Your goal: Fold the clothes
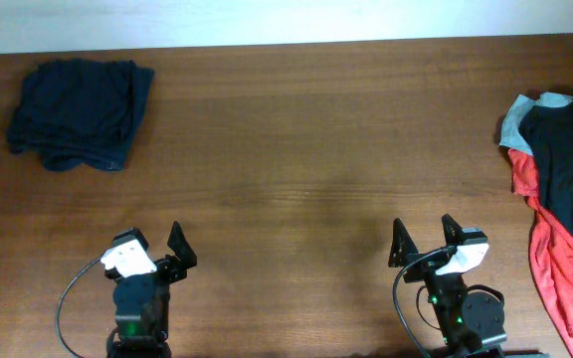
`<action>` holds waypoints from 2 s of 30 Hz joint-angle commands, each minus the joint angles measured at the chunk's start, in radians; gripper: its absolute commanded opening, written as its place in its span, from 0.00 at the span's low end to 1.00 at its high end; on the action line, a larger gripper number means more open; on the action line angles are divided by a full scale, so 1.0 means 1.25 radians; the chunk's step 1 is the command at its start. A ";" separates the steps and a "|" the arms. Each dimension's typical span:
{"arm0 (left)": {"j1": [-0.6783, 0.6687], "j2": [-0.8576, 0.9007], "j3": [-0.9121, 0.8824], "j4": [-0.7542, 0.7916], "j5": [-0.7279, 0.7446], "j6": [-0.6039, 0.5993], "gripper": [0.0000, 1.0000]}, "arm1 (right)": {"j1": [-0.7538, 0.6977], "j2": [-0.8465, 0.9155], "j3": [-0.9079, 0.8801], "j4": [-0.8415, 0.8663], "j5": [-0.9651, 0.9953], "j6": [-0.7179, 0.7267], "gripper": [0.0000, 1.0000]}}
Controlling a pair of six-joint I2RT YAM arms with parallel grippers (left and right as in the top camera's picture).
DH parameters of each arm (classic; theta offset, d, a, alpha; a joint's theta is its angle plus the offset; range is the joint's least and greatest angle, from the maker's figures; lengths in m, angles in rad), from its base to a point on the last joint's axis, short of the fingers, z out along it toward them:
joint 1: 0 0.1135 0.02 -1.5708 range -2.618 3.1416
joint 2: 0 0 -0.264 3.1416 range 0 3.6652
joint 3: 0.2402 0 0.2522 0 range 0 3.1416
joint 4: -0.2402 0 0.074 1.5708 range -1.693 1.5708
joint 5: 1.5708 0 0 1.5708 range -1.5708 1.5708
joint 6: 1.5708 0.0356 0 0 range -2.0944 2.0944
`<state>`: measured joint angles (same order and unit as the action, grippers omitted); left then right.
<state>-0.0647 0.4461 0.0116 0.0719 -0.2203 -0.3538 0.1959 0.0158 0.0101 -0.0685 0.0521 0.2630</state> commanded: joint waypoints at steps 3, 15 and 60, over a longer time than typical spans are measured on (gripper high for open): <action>-0.058 -0.099 -0.003 -0.088 -0.119 0.015 0.99 | -0.005 -0.005 -0.004 -0.007 0.006 0.006 0.99; -0.088 -0.307 -0.003 -0.101 -0.132 0.157 0.99 | -0.005 -0.005 -0.004 -0.007 0.006 0.006 0.99; -0.088 -0.353 -0.002 -0.101 -0.108 0.186 0.99 | -0.005 -0.005 -0.004 -0.007 0.006 0.006 0.99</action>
<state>-0.1703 0.0147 0.0109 -0.0490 -0.3561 -0.1379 0.1959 0.0158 0.0101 -0.0689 0.0521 0.2630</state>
